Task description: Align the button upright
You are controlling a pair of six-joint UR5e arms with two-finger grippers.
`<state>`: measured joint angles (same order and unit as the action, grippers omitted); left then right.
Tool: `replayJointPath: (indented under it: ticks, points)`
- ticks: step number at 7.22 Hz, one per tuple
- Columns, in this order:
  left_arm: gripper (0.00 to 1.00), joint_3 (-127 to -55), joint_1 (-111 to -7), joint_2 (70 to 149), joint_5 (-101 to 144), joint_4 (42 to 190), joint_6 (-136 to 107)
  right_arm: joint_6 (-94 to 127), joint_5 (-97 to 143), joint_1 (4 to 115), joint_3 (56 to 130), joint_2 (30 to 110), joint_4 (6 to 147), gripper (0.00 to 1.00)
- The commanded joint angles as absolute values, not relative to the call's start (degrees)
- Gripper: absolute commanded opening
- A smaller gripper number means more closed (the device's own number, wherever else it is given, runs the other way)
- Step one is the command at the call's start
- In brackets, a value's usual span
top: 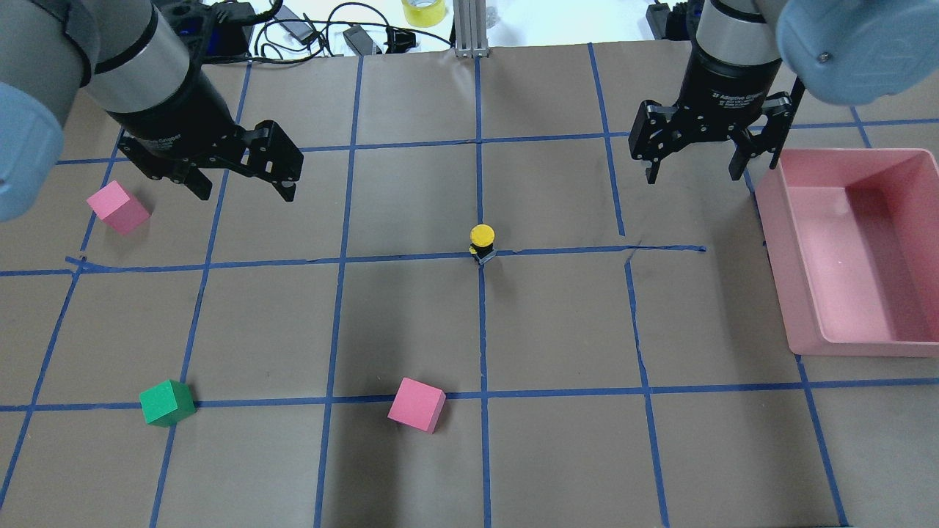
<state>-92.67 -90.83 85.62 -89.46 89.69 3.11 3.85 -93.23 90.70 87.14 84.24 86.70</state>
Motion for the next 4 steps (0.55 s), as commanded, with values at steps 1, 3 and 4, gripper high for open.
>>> replayJointPath:
  ticks: [1,3,4]
  points:
    - [1.00,-92.99,-90.79,85.69,-89.47,89.56,3.25,3.78,-92.72,90.79,87.19,82.72,88.94,1.00]
    - [1.00,-93.08,-90.79,85.69,-89.39,89.65,2.90,3.78,-92.64,92.19,87.10,81.04,94.61,1.00]
    - [1.00,-92.99,-90.79,85.69,-89.56,89.65,3.07,3.95,-92.55,94.63,87.10,78.08,100.57,1.00]
